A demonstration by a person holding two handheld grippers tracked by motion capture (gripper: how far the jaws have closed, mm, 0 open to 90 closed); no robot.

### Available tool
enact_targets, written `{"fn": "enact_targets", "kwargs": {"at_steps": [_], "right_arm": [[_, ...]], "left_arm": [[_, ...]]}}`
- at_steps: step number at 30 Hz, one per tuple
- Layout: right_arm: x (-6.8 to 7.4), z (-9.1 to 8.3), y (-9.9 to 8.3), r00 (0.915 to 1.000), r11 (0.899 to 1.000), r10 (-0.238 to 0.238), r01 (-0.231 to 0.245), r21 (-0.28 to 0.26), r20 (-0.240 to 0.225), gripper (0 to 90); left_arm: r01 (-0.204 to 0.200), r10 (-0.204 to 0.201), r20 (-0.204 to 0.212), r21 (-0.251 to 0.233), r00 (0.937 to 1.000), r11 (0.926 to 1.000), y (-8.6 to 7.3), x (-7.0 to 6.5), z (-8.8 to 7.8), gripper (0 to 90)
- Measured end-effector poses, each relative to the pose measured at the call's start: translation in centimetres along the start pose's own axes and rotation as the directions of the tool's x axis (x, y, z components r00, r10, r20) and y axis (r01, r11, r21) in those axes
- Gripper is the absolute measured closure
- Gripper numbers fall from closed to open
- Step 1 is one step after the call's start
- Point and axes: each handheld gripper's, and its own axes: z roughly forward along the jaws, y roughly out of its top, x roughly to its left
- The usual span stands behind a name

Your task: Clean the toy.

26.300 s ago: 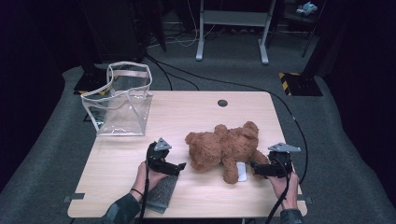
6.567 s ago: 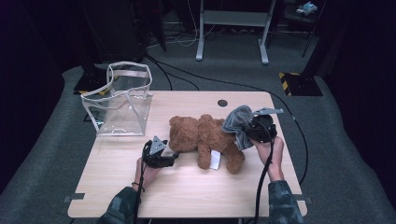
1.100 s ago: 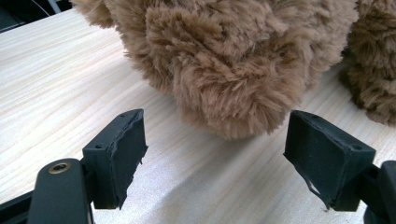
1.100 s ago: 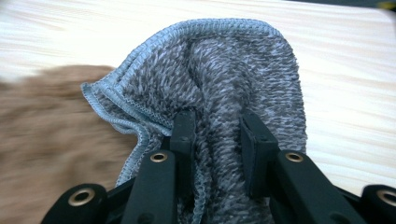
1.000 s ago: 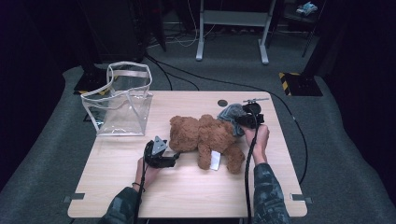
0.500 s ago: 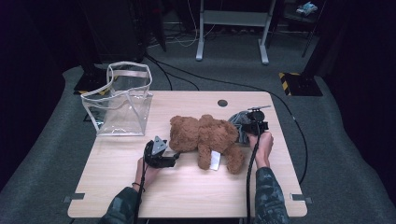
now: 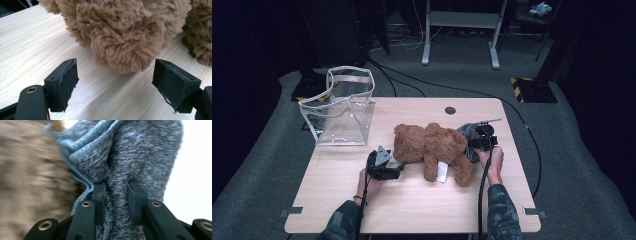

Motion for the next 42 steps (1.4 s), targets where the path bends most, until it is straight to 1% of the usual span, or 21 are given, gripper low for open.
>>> {"fn": "enact_targets", "kwargs": {"at_steps": [2, 5, 9, 12, 13, 14, 16, 17, 20, 22, 23, 24, 25, 27, 29, 31, 33, 35, 36, 38, 42], "right_arm": [[-0.2, 0.1, -0.1, 0.9966, 1.0, -0.012, 0.01, 0.017, 0.081, 71.3], [-1.2, -0.1, -0.3, 0.9875, 0.999, -0.012, 0.005, 0.043, 0.157, 71.3], [-1.6, -2.3, -0.2, 0.9925, 0.999, 0.036, -0.034, -0.015, 0.117, 71.2], [-0.7, -4.7, 0.6, 0.9975, 0.996, 0.016, -0.01, -0.084, 0.069, 71.2], [-0.1, -5.5, 1.1, 0.9986, 0.994, 0.019, -0.013, -0.111, 0.05, 71.1], [0.8, -6.5, 1.6, 0.9998, 0.99, -0.006, 0.009, -0.137, 0.02, 71.1], [2.4, -7.5, 2.4, 0.9993, 0.986, -0.038, 0.037, -0.165, -0.004, 71.0], [3.6, -8.1, 2.9, 0.9963, 0.98, -0.084, 0.079, -0.18, -0.018, 71.0], [6.7, -8.7, 3.9, 0.9884, 0.97, -0.144, 0.131, -0.206, -0.049, 71.0], [8.8, -8.6, 4.4, 0.9742, 0.957, -0.207, 0.183, -0.226, -0.089, 70.9], [9.8, -8.3, 4.5, 0.9679, 0.953, -0.229, 0.202, -0.224, -0.104, 70.9], [10.7, -8.0, 4.6, 0.9659, 0.955, -0.229, 0.199, -0.218, -0.121, 70.8], [11.4, -7.4, 4.7, 0.9554, 0.948, -0.267, 0.237, -0.212, -0.126, 70.8], [13.0, -6.1, 4.6, 0.9488, 0.95, -0.284, 0.258, -0.178, -0.138, 70.7], [13.7, -4.9, 4.3, 0.9463, 0.951, -0.293, 0.273, -0.146, -0.136, 70.7], [13.6, -4.0, 4.0, 0.9463, 0.949, -0.302, 0.287, -0.128, -0.115, 70.9], [12.7, -3.9, 3.7, 0.9534, 0.956, -0.277, 0.262, -0.128, -0.119, 71.1], [11.8, -4.2, 3.5, 0.9622, 0.961, -0.257, 0.245, -0.126, -0.089, 71.1], [11.4, -4.4, 3.4, 0.9628, 0.961, -0.258, 0.247, -0.124, -0.08, 71.1], [10.6, -4.9, 3.3, 0.9654, 0.96, -0.259, 0.255, -0.118, -0.027, 71.2], [8.8, -5.9, 2.9, 0.9712, 0.966, -0.233, 0.237, -0.104, 0.051, 71.4]], "left_arm": [[0.0, 0.0, 0.001, 0.001, 1.0, 1.0, 0.0, 0.0, 0.0, 19.9], [0.002, -0.002, 0.002, 0.0, 1.0, 1.0, 0.0, 0.0, 0.0, 19.9], [0.002, -0.002, 0.002, 0.003, 1.0, 1.0, 0.0, 0.0, 0.0, 19.9], [-0.001, 0.001, 0.003, 0.004, 1.0, 1.0, 0.0, 0.0, 0.0, 19.9], [-0.001, 0.001, 0.002, 0.004, 1.0, 1.0, 0.0, 0.0, 0.0, 19.9], [0.0, 0.0, 0.002, 0.004, 1.0, 1.0, 0.0, 0.0, 0.0, 20.0], [-0.001, 0.001, 0.002, 0.006, 1.0, 1.0, 0.0, 0.0, 0.0, 20.0], [-0.005, 0.005, 0.0, 0.007, 1.0, 1.0, 0.0, 0.0, 0.0, 20.0], [-0.007, 0.007, 0.0, 0.008, 1.0, 0.9999, 0.0, 0.0, 0.0, 20.0], [-0.004, 0.004, 0.003, 0.007, 1.0, 1.0, 0.0, 0.0, 0.0, 20.0], [-0.004, 0.004, 0.003, 0.007, 1.0, 1.0, 0.0, 0.0, 0.0, 20.0], [-0.004, 0.004, 0.003, 0.007, 1.0, 1.0, 0.0, 0.0, 0.0, 19.9], [-0.003, 0.003, 0.005, 0.007, 1.0, 1.0, 0.0, 0.0, 0.0, 19.9], [0.003, -0.003, 0.003, 0.003, 1.0, 1.0, 0.0, 0.0, 0.0, 19.9], [0.003, -0.003, 0.004, 0.003, 1.0, 1.0, 0.0, 0.0, 0.0, 19.9], [0.003, -0.003, 0.004, 0.003, 1.0, 1.0, 0.0, 0.0, 0.0, 19.9], [0.003, -0.003, 0.004, 0.004, 1.0, 1.0, 0.0, 0.0, 0.0, 19.9], [0.002, -0.002, 0.004, 0.005, 1.0, 1.0, 0.0, 0.0, 0.0, 20.0], [0.001, -0.001, 0.004, 0.006, 1.0, 1.0, 0.0, 0.0, 0.0, 19.9], [0.002, -0.002, 0.003, 0.006, 1.0, 1.0, 0.0, 0.0, 0.0, 20.0], [-0.006, 0.005, 0.001, 0.008, 1.0, 1.0, 0.0, 0.0, 0.0, 20.0]]}}
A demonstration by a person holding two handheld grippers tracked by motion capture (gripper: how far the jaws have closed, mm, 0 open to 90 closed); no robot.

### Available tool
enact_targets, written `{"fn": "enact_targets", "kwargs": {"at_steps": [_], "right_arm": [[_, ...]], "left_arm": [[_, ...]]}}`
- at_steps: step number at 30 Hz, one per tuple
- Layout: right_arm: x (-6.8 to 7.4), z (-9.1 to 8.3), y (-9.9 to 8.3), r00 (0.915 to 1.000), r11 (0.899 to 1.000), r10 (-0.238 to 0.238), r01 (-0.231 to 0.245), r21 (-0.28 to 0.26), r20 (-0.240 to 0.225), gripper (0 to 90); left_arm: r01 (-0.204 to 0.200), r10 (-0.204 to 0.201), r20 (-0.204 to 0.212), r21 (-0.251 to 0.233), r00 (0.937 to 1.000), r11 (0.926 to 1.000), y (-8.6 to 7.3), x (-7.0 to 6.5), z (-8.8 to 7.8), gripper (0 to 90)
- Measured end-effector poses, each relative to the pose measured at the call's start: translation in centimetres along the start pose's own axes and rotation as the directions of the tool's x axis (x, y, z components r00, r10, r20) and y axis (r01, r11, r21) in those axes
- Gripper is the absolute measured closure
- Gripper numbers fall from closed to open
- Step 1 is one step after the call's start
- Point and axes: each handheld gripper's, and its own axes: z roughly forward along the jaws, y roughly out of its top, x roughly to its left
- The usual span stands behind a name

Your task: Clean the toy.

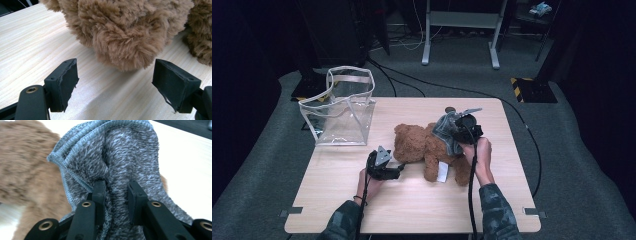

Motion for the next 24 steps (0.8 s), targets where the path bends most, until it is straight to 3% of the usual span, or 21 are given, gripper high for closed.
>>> {"fn": "enact_targets", "kwargs": {"at_steps": [3, 5, 7, 9, 12, 17, 19, 22, 24], "right_arm": [[-1.0, -0.5, -0.2, 0.9989, 1.0, 0.014, -0.014, 0.002, 0.045, 71.5], [-1.2, -0.8, -0.3, 0.9988, 0.999, 0.035, -0.035, -0.008, 0.034, 71.7], [-0.9, -1.1, -0.1, 0.9993, 0.998, 0.037, -0.037, -0.046, -0.011, 71.8], [0.1, -1.4, 0.5, 0.9975, 0.997, 0.032, -0.036, -0.074, -0.064, 71.8], [2.6, -1.4, 1.6, 0.9889, 0.993, -0.023, 0.005, -0.122, -0.147, 71.8], [6.1, 0.1, 2.4, 0.9696, 0.991, -0.088, 0.063, -0.114, -0.228, 71.6], [7.1, 1.2, 2.3, 0.9711, 0.993, -0.107, 0.092, -0.081, -0.214, 71.6], [7.1, 2.3, 1.5, 0.981, 0.988, -0.151, 0.149, -0.024, -0.121, 71.8], [6.3, 2.4, 1.1, 0.9852, 0.993, -0.117, 0.115, -0.022, -0.125, 71.9]], "left_arm": [[-0.001, 0.001, 0.0, 0.001, 1.0, 1.0, 0.0, 0.0, 0.0, 20.0], [-0.002, 0.002, -0.001, 0.001, 1.0, 1.0, 0.0, 0.0, 0.0, 19.9], [-0.003, 0.003, -0.001, 0.003, 1.0, 1.0, 0.0, 0.0, 0.0, 20.0], [-0.004, 0.004, -0.001, 0.004, 1.0, 1.0, 0.0, 0.0, 0.0, 20.0], [-0.007, 0.007, 0.001, 0.006, 1.0, 1.0, 0.0, 0.0, 0.0, 19.9], [-0.002, 0.002, 0.001, 0.002, 1.0, 1.0, 0.0, 0.0, 0.0, 20.0], [-0.002, 0.002, -0.002, 0.0, 1.0, 1.0, 0.0, 0.0, 0.0, 20.0], [0.007, -0.007, 0.002, -0.002, 1.0, 1.0, 0.0, 0.0, 0.0, 20.0], [0.003, -0.003, 0.001, -0.001, 1.0, 1.0, 0.0, 0.0, 0.0, 20.0]]}}
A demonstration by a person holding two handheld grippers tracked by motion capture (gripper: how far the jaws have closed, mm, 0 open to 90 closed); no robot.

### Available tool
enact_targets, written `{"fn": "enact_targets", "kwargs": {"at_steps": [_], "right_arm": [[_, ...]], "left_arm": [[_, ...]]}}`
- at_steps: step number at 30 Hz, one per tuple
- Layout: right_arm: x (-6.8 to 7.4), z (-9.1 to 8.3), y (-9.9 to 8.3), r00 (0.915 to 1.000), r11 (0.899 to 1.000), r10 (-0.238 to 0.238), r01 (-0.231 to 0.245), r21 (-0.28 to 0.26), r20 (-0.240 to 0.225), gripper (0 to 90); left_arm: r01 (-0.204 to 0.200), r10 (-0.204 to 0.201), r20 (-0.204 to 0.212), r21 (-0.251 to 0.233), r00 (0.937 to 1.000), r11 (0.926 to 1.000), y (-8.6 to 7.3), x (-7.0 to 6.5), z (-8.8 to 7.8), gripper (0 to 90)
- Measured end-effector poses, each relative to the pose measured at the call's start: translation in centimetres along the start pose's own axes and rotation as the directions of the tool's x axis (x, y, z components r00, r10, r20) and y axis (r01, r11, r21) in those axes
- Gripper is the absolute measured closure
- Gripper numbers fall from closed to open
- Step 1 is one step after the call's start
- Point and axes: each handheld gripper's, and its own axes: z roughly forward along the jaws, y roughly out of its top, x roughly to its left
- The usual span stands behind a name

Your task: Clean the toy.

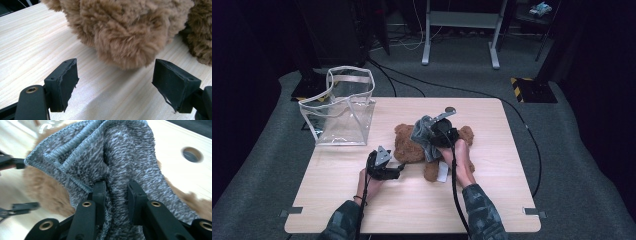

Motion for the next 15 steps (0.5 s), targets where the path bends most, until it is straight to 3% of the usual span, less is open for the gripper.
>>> {"fn": "enact_targets", "kwargs": {"at_steps": [3, 6, 11, 15], "right_arm": [[-0.8, -0.5, -0.2, 0.9992, 1.0, 0.017, -0.016, -0.006, 0.037, 71.7], [-0.8, -1.3, 0.0, 0.9994, 0.998, 0.034, -0.034, -0.045, 0.0, 71.6], [1.1, -2.2, 1.2, 0.9966, 0.992, 0.004, -0.014, -0.124, -0.082, 71.5], [2.8, -1.2, 1.9, 0.994, 0.991, -0.043, 0.03, -0.131, -0.1, 71.2]], "left_arm": [[0.006, -0.006, 0.0, -0.005, 1.0, 1.0, 0.0, 0.0, 0.0, 19.8], [0.007, -0.007, 0.0, -0.005, 1.0, 1.0, 0.0, 0.0, 0.0, 19.8], [0.004, -0.004, 0.004, 0.001, 1.0, 1.0, 0.0, 0.0, 0.0, 19.7], [0.017, -0.017, 0.007, -0.006, 0.9998, 0.9998, 0.0, 0.0, 0.0, 19.7]]}}
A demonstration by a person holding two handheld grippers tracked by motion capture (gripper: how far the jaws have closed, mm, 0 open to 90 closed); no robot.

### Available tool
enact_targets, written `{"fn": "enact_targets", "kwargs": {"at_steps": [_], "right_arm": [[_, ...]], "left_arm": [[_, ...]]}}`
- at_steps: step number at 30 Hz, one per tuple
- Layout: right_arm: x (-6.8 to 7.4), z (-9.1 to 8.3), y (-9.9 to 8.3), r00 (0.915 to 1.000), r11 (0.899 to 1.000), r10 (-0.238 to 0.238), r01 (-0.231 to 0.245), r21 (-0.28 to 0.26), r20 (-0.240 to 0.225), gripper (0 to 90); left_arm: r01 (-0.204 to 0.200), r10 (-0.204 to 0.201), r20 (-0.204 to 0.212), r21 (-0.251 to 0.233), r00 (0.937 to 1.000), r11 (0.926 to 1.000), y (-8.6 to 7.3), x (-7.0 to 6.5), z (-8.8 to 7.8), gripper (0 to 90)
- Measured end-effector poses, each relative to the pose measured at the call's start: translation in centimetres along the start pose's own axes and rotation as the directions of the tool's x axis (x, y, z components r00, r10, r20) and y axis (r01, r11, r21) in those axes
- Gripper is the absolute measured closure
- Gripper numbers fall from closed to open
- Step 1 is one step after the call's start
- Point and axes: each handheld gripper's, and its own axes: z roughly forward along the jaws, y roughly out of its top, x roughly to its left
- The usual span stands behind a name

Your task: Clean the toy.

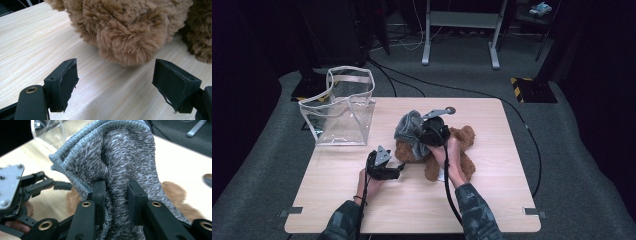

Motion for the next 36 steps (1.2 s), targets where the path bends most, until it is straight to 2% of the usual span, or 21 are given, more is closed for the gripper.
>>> {"fn": "enact_targets", "kwargs": {"at_steps": [4, 7, 8, 11, 15, 19, 25, 27, 28, 36], "right_arm": [[1.2, 1.3, -1.0, 0.9993, 0.998, -0.033, 0.034, 0.045, -0.018, 71.3], [1.8, 1.2, -2.1, 0.9988, 0.998, -0.03, 0.032, 0.054, -0.039, 71.3], [1.9, 1.1, -2.5, 0.9979, 0.997, -0.048, 0.051, 0.055, -0.044, 71.3], [2.5, 0.8, -3.3, 0.9981, 0.997, -0.04, 0.043, 0.064, -0.048, 71.3], [2.4, 0.5, -4.4, 0.9976, 0.997, -0.041, 0.044, 0.057, -0.055, 71.3], [2.5, 0.9, -5.4, 0.9978, 0.998, -0.006, 0.01, 0.067, -0.067, 71.4], [2.4, 1.7, -6.7, 0.9966, 0.997, 0.012, -0.005, 0.083, -0.081, 71.4], [2.4, 1.9, -7.0, 0.9967, 0.996, 0.002, 0.006, 0.09, -0.081, 71.5], [2.5, 1.9, -7.1, 0.9963, 0.995, 0.02, -0.012, 0.1, -0.083, 71.5], [2.7, 2.9, -8.0, 0.9954, 0.989, 0.029, -0.015, 0.149, -0.091, 71.6]], "left_arm": [[0.002, -0.002, -0.001, -0.004, 1.0, 1.0, 0.0, 0.0, 0.0, 19.7], [-0.002, 0.002, -0.003, -0.003, 1.0, 1.0, 0.0, 0.1, 0.0, 19.6], [-0.001, 0.001, -0.003, -0.003, 1.0, 1.0, 0.0, 0.0, 0.0, 19.6], [0.0, 0.0, -0.003, -0.004, 1.0, 1.0, 0.0, 0.0, 0.0, 19.6], [-0.003, 0.003, -0.005, -0.003, 1.0, 1.0, 0.0, 0.1, 0.0, 19.6], [-0.003, 0.003, -0.004, -0.003, 1.0, 1.0, 0.0, 0.1, 0.0, 19.6], [-0.01, 0.01, 0.0, -0.002, 0.9999, 0.9999, 0.0, 0.0, 0.0, 19.0], [-0.011, 0.011, 0.002, -0.002, 0.9999, 0.9999, 0.0, 0.1, 0.0, 18.5], [-0.011, 0.011, 0.002, -0.003, 0.9999, 0.9999, 0.0, 0.1, 0.0, 18.3], [-0.027, 0.027, 0.009, 0.004, 0.9996, 0.9996, 0.0, 0.0, 0.0, 16.1]]}}
